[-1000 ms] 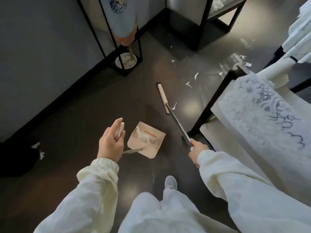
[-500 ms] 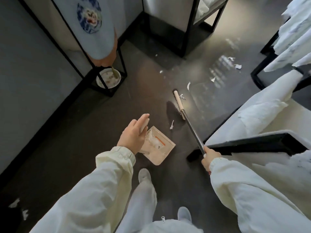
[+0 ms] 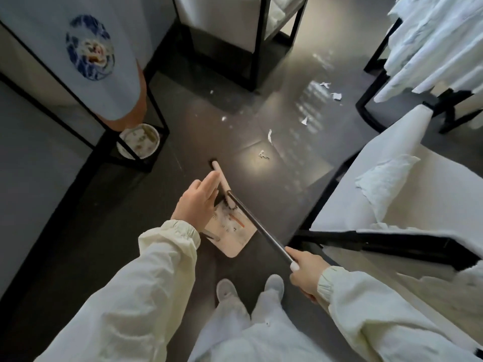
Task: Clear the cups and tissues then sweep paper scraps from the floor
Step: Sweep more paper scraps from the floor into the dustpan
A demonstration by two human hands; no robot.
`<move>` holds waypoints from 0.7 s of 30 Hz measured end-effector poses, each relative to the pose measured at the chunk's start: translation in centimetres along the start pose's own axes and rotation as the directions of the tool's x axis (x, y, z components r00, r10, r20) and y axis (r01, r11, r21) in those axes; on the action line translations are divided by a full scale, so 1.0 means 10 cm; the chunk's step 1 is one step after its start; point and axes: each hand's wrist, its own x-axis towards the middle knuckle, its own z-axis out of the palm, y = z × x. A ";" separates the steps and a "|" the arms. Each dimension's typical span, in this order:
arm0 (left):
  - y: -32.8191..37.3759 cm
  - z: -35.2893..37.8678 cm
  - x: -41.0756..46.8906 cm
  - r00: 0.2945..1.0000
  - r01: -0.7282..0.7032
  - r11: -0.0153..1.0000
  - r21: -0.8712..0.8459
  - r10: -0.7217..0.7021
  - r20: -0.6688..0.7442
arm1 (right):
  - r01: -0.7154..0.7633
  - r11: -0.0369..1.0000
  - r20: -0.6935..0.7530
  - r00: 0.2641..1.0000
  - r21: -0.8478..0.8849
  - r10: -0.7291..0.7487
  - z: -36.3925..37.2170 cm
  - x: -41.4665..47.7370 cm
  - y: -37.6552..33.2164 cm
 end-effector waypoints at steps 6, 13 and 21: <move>0.05 -0.11 0.41 0.986 -0.116 0.993 0.022 0.118 -0.122 | -0.058 0.998 -0.197 0.978 0.022 0.062 -0.54 0.37 -0.33; 0.02 -0.09 1.36 0.987 -0.081 0.997 -0.002 0.080 -0.136 | -0.148 0.989 -0.314 0.938 0.020 0.147 -1.70 1.31 -0.71; 0.07 0.04 2.63 0.990 -0.122 0.992 0.018 0.123 -0.063 | -0.274 0.960 -0.331 0.912 -0.053 0.242 -2.91 2.23 -0.70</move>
